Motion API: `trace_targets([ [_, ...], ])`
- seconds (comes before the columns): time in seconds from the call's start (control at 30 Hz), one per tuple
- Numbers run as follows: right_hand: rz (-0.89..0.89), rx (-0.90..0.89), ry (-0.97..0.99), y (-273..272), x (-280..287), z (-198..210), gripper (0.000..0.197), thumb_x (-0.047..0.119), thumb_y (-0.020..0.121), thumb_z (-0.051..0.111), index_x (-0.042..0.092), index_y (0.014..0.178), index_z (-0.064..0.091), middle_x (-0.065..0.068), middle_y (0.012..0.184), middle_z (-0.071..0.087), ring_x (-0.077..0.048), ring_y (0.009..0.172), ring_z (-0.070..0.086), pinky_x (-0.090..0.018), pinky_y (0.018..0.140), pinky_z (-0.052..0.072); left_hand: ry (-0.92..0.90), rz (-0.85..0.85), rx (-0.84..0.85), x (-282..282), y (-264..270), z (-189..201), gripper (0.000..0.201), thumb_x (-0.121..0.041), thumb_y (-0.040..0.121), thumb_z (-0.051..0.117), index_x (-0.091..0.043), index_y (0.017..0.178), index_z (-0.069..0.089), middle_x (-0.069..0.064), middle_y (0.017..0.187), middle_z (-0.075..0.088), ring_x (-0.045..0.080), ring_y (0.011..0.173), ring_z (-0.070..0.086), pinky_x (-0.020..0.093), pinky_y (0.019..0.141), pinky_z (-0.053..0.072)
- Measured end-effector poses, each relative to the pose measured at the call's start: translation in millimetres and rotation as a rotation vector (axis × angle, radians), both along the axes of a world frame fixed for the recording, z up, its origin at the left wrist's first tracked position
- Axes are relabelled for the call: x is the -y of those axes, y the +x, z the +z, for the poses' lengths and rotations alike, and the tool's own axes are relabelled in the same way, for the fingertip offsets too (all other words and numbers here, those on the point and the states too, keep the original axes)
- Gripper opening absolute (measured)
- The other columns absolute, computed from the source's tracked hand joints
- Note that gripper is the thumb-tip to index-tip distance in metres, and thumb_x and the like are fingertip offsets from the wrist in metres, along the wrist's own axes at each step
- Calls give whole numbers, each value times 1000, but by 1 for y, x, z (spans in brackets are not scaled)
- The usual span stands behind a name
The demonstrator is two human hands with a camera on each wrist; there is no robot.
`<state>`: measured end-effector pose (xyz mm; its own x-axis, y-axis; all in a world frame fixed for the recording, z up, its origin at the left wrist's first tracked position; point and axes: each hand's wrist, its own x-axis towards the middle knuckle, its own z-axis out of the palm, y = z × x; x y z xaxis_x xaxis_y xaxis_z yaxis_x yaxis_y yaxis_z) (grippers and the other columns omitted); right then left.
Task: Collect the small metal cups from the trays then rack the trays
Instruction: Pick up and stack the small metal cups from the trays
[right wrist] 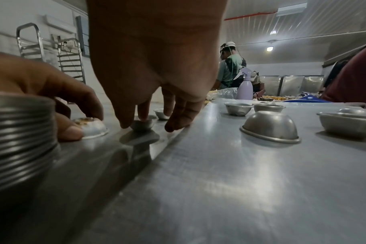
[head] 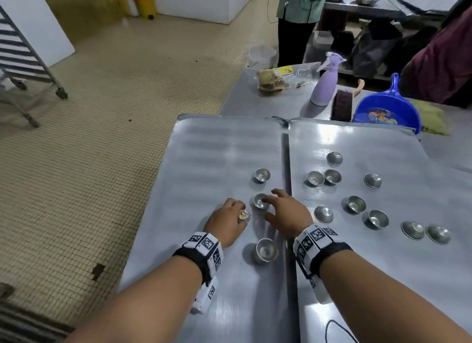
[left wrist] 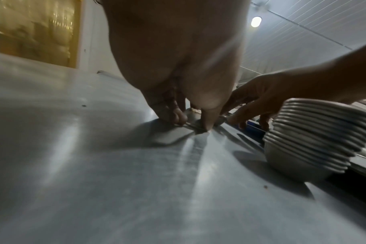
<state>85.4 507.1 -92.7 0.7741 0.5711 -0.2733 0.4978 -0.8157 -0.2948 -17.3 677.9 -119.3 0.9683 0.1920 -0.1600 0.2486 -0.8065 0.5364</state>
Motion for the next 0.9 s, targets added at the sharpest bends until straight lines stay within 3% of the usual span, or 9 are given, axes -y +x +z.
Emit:
trace_targets([
  [0.17,21,34,-68,4,-5,-8,35,36,92,57,36,126,62,7,156,34,-25,128,52,-38,92,50,31,14,54,-9,-17,0,41,-34,94,60,-22,133,55,0,133,57,28,111,60,37,93,49],
  [0.27,43,42,-68,3,-7,-9,29,36,94,55,34,121,66,9,156,36,-25,126,54,-36,91,50,-109,85,115,-12,-28,3,42,-37,92,66,-25,133,61,-2,127,62,21,108,63,33,96,50],
  [0.33,62,43,-65,2,-8,-8,26,35,93,55,31,114,69,10,149,44,-26,121,57,-36,89,51,-404,276,139,-12,-27,3,35,-35,90,72,-25,124,67,1,117,66,18,98,67,35,94,55],
  [0.43,60,41,-23,-2,-8,-6,23,40,89,53,26,98,69,9,121,60,-25,104,63,-35,80,53,-1129,693,169,-9,-28,13,19,-16,93,71,-11,110,70,11,103,67,24,81,67,34,82,62],
  [0.53,10,18,-9,-6,-7,-4,25,36,90,52,26,111,63,1,117,63,-28,104,63,-36,80,51,-1521,843,216,-13,-35,20,23,-8,92,69,2,112,67,13,93,68,25,76,67,28,71,61],
  [0.63,-28,-7,6,-10,-2,1,47,34,90,59,21,134,49,-5,126,59,-31,111,61,-37,84,50,-1437,795,163,-11,-40,21,11,3,92,64,2,102,68,17,91,66,25,71,67,26,65,61],
  [0.7,-45,-13,36,-12,2,7,45,38,89,63,22,129,53,-4,122,57,-29,109,62,-37,84,50,-1314,770,147,-11,-40,24,11,7,94,58,1,96,67,20,86,64,25,67,68,28,65,62],
  [0.8,-93,11,157,-17,5,23,29,44,84,68,30,110,63,3,109,57,-24,102,63,-34,79,50,-1171,725,158,-13,-38,31,18,8,95,54,2,108,65,20,88,66,27,66,71,30,63,61],
  [0.9,-137,45,325,-27,4,47,45,48,83,71,29,123,60,3,115,62,-22,102,63,-35,83,51,-1118,695,173,-10,-32,45,23,9,97,46,2,112,63,19,95,63,27,64,72,25,57,58],
])
